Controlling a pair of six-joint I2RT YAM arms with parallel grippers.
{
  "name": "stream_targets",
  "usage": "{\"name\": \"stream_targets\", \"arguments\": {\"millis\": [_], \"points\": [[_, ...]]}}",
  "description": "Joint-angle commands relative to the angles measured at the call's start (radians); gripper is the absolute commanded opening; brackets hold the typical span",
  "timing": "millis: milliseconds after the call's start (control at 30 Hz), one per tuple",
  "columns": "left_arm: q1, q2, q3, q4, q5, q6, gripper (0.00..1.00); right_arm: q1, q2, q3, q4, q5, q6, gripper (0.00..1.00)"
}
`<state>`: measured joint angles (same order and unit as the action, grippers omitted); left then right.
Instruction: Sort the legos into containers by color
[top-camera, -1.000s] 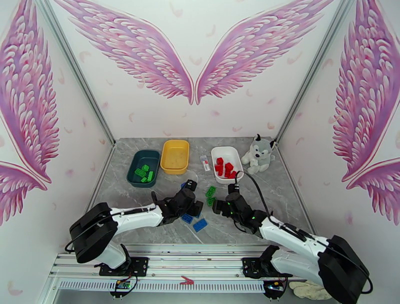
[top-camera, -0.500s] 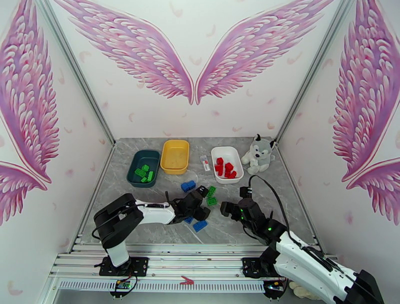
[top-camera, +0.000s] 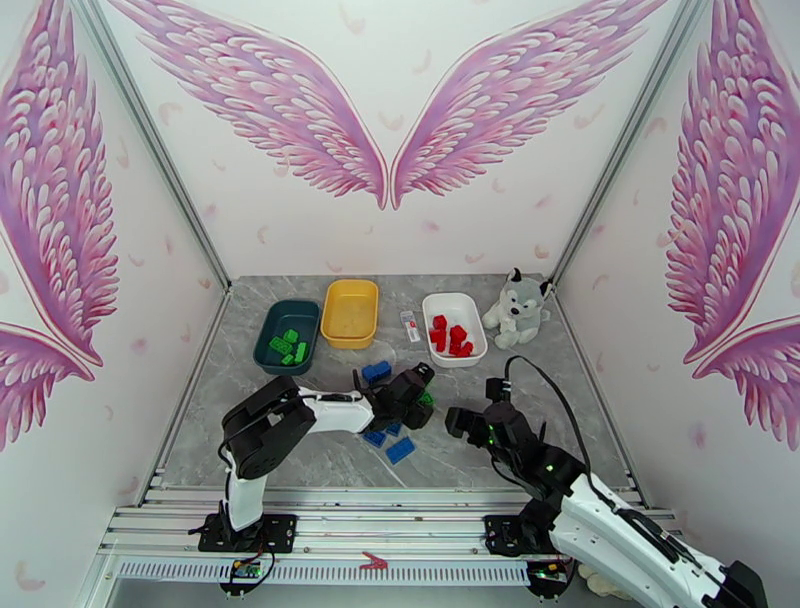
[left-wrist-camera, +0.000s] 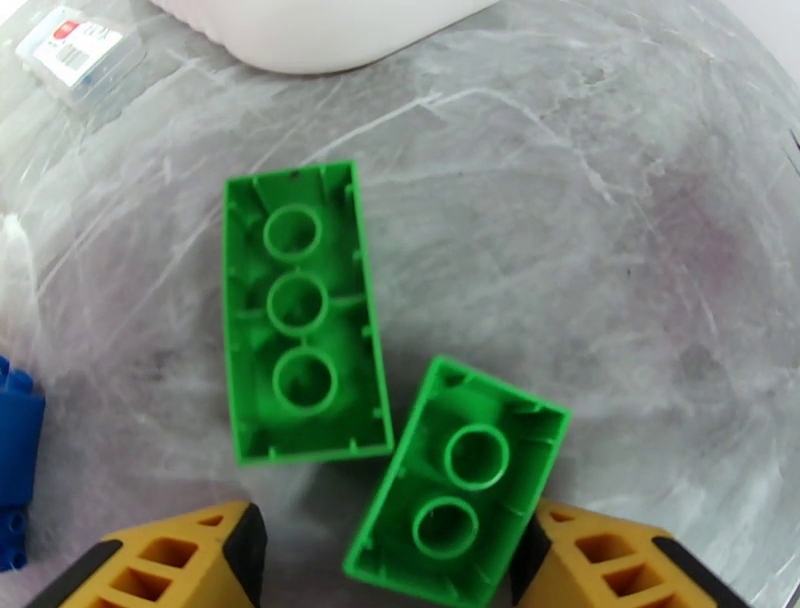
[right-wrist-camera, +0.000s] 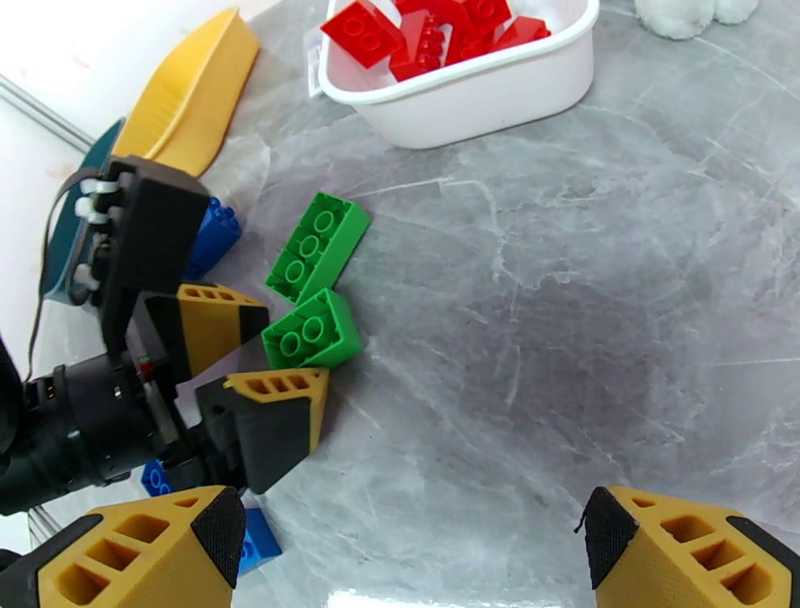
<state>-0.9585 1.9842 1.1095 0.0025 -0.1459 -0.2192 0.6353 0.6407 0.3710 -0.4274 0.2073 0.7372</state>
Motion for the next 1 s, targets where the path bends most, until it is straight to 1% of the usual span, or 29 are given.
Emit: {"name": "stream_targets", "arguments": {"millis": [0,33,267,400,567,667,767,867,967], "points": [[-0.006,0.032,0.057,-0.061,-0.018,0.031,0.64,-0.005,-0.029,-0.01,-0.047,0.018,0.005,0.97],[-0.006,0.036,0.065,-0.062,-0.01,0.033,0.63,-0.005,-0.033,-0.009,-0.049,0.017,0.004,0.97],[-0.011,0.053,0.087,-0.06,0.019,0.025,0.41,-0.005,-0.036,-0.009,-0.048,0.014,0.001,0.97],[-0.01,0.022,0.05,-0.027,0.022,0.005,0.34,-0.005,-0.026,-0.007,-0.03,0.006,-0.007,0.97],[-0.008,-0.076,-0.017,-0.01,0.006,-0.015,0.31,-0.006,0.029,0.0,0.04,-0.03,-0.026,0.96],[0.002,-0.163,-0.073,-0.003,-0.017,-0.03,0.31,-0.006,0.097,0.009,0.111,-0.067,-0.035,0.95],[0.015,-0.251,-0.116,-0.029,-0.068,-0.046,0.31,-0.005,0.189,0.03,0.183,-0.106,-0.046,0.94],[0.042,-0.322,-0.14,-0.073,-0.12,-0.056,0.31,-0.001,0.291,0.053,0.274,-0.156,-0.052,0.93],[0.103,-0.383,-0.161,-0.117,-0.156,-0.075,0.31,0.013,0.41,0.099,0.349,-0.197,-0.057,0.92]]}}
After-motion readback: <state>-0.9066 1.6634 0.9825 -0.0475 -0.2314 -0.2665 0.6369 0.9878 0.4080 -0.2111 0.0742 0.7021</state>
